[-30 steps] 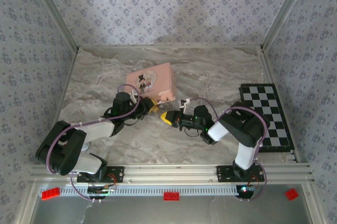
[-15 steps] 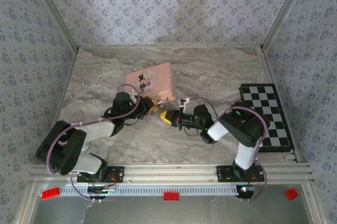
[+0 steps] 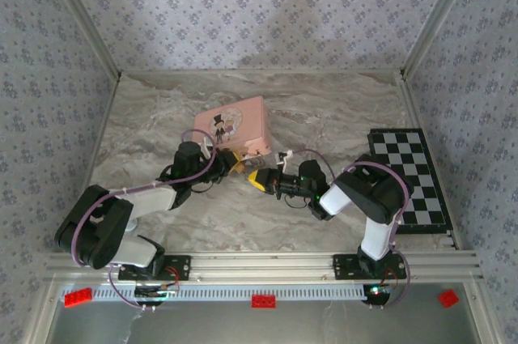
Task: Unlock a padlock with a key
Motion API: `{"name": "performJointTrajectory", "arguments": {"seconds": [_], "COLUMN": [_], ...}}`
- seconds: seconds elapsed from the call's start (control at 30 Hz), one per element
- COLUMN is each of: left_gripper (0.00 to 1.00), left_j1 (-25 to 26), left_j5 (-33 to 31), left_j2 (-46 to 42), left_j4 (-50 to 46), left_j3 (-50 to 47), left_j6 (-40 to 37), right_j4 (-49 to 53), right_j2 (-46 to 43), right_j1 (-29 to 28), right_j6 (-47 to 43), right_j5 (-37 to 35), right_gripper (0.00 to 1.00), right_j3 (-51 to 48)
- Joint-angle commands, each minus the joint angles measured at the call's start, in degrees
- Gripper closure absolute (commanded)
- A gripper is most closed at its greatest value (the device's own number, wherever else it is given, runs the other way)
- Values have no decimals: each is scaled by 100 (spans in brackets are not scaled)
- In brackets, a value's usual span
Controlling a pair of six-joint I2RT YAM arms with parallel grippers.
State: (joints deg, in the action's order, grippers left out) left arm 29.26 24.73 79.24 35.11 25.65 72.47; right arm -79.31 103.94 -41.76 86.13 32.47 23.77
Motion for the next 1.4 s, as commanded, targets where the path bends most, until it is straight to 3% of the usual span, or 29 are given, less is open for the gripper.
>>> {"name": "performJointTrajectory", "arguments": {"seconds": [0.0,0.57,1.37], "left_gripper": [100,100,100], "left_j1": [113,99,111], "left_j5": [386,348,581], "left_j2": [-72,18,270], "left_j4": [690,471,965], "left_j3": [115,194,190], "left_j6": [-19,-228,46], "right_j4": [-76,-71,-76], "right_j2": [-73,-231,-111], "right_j1": [27,-44,-96], "right_j6": [-33,-60,-24], "right_j5": [14,32,-46], "right_gripper": [100,100,100], "right_j3": [7,-145,-79]}}
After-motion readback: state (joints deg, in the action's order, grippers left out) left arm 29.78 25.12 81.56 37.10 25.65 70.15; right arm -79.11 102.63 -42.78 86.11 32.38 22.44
